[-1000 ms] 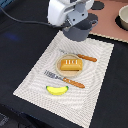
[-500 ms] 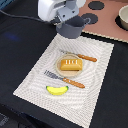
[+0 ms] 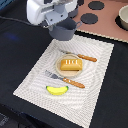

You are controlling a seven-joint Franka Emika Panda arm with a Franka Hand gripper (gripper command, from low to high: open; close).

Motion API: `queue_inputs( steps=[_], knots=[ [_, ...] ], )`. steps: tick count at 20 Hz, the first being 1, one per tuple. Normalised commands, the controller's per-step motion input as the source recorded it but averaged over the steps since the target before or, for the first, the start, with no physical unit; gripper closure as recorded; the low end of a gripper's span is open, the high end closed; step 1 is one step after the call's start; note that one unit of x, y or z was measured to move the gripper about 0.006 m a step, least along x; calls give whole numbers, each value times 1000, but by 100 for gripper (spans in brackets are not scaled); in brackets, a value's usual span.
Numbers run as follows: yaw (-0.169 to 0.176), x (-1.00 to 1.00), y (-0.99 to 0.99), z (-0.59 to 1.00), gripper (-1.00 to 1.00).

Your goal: Interact with the objects in diverse but meaningful ways.

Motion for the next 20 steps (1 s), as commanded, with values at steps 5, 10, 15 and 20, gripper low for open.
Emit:
queue_inputs(
  steps=[5, 10, 15, 20],
  knots=[
    [-66, -924, -165, -310, 100],
    [-55, -829, -243, -290, 100],
    [-39, -637, -282, -272, 100],
    [-22, -433, -210, -289, 100]
  ],
)
